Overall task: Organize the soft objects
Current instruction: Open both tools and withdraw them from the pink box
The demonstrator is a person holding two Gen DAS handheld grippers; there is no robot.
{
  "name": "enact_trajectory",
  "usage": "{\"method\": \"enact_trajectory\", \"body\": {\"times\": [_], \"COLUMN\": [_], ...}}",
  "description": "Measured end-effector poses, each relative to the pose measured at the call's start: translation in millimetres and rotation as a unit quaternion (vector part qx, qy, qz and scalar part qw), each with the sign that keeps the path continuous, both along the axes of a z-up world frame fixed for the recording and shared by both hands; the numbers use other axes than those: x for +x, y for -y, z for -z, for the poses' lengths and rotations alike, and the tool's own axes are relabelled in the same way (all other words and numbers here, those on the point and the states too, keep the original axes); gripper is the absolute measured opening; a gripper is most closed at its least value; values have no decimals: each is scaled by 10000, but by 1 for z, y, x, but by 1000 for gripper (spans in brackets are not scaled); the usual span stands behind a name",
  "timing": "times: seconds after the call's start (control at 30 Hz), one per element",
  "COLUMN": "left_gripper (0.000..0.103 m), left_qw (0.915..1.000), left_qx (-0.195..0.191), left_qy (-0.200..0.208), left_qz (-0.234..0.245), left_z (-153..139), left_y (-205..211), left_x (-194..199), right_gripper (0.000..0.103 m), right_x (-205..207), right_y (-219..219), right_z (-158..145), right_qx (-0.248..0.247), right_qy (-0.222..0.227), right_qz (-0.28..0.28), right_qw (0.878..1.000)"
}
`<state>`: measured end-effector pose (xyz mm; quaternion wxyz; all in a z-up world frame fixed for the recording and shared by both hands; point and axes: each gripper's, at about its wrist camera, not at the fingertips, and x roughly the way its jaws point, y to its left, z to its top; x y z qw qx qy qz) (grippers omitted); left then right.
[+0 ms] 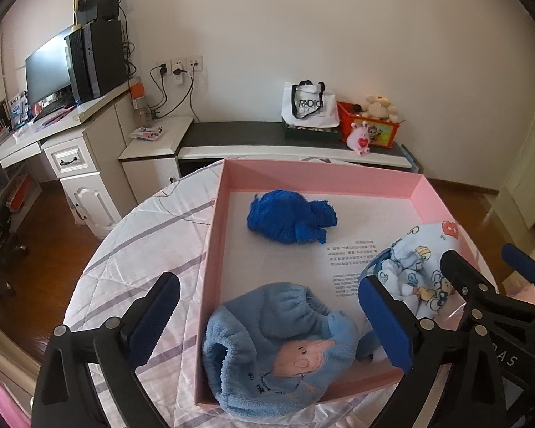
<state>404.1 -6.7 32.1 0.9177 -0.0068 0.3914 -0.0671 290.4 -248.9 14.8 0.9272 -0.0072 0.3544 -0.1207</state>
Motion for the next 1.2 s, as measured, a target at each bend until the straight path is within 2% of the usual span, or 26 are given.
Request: {"method": "enact_trajectory", "body": {"times": [0.43, 0.73, 1.2], "left_gripper": [100, 101, 103], "left_qw": [9999, 9997, 9968], "left_qx": [83, 85, 40], "left_qy": [116, 240, 788], "left_qz": [-20, -29, -133], "left_z": [-9, -21, -51], "left_y": [0, -4, -13], "left_x": [-19, -50, -141], "right_gripper": [103, 103, 103], "right_x": [-7, -28, -99], "right_y": [2, -2, -9], "right_z": [-4, -17, -51], "right_qx": [8, -4, 51], "right_qy": [28, 177, 675], "right_qz": [5, -30, -96], "right_qw": [10000, 9998, 9977]}}
